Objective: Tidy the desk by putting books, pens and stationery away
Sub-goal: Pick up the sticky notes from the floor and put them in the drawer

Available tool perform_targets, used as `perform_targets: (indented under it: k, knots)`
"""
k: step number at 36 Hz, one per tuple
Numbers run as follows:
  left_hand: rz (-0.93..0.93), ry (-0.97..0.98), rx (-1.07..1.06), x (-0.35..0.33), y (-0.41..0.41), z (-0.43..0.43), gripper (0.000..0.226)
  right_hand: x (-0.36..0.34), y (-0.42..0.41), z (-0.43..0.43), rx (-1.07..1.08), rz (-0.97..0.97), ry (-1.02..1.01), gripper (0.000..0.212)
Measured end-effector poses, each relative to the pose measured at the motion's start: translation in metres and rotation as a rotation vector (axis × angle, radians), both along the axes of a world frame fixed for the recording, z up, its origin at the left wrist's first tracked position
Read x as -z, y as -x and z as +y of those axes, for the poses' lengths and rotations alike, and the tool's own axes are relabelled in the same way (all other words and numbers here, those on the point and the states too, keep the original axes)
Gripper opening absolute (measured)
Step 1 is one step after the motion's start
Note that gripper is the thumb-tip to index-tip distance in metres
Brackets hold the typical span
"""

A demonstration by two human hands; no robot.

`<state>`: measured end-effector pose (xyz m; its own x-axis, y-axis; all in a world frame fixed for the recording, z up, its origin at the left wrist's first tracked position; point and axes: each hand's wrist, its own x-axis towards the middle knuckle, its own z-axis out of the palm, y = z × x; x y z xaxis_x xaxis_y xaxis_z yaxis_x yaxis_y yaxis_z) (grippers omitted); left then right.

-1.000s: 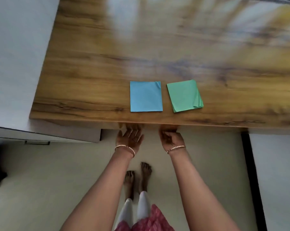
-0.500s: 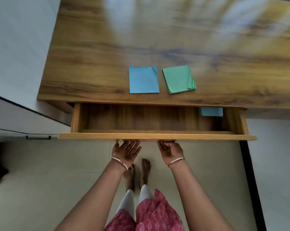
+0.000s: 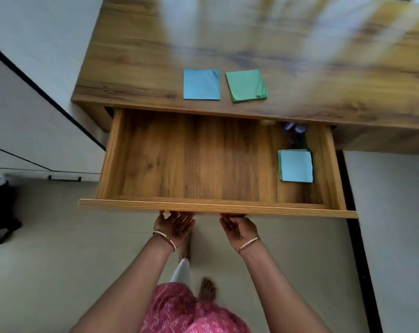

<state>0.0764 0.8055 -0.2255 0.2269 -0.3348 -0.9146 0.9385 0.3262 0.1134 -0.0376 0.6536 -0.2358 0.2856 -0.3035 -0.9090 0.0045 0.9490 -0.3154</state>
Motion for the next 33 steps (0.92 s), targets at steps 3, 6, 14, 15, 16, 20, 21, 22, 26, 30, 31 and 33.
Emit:
perform_targets:
  k: [3, 6, 14, 15, 16, 20, 21, 22, 26, 30, 31, 33]
  knots:
    - [-0.003, -0.012, 0.004, -0.005, 0.014, 0.008, 0.046, -0.005, 0.018, 0.007, -0.061, 0.002, 0.006, 0.032]
    - [-0.015, -0.039, 0.055, -0.012, 0.030, 0.011, 0.053, -0.017, 0.037, 0.011, -0.105, -0.015, 0.015, 0.021]
    - [-0.226, -0.145, 0.446, -0.049, 0.063, 0.008, 0.034, -0.091, 0.076, 0.007, -0.339, -0.052, 0.232, 0.023]
    - [-0.278, -0.152, 0.544, -0.058, 0.065, 0.006, 0.035, -0.104, 0.079, 0.004, -0.379, -0.052, 0.291, 0.022]
    - [-0.333, -0.153, 0.641, -0.069, 0.066, 0.004, 0.037, -0.116, 0.082, 0.001, -0.416, -0.058, 0.351, 0.021]
    - [-0.505, -0.056, 0.940, -0.116, 0.051, -0.004, 0.040, -0.161, 0.083, -0.016, -0.577, -0.091, 0.579, 0.018]
    - [-0.524, -0.027, 0.990, -0.127, 0.044, -0.007, 0.041, -0.169, 0.079, -0.022, -0.617, -0.092, 0.639, 0.017]
    - [-0.550, -0.010, 1.041, -0.137, 0.036, -0.010, 0.041, -0.177, 0.073, -0.028, -0.647, -0.090, 0.698, 0.017]
    - [-0.700, -0.055, 1.014, -0.167, -0.004, -0.033, 0.035, -0.196, 0.038, -0.060, -0.663, -0.046, 0.906, 0.013]
    - [-0.908, -0.289, 0.752, -0.175, -0.059, -0.073, 0.025, -0.201, -0.014, -0.099, -0.617, 0.029, 1.063, 0.010]
    - [-0.946, -0.366, 0.686, -0.175, -0.073, -0.083, 0.022, -0.200, -0.028, -0.109, -0.608, 0.057, 1.098, 0.011]
    - [-1.004, -0.521, 0.598, -0.170, -0.104, -0.102, 0.018, -0.197, -0.057, -0.128, -0.582, 0.132, 1.169, 0.012]
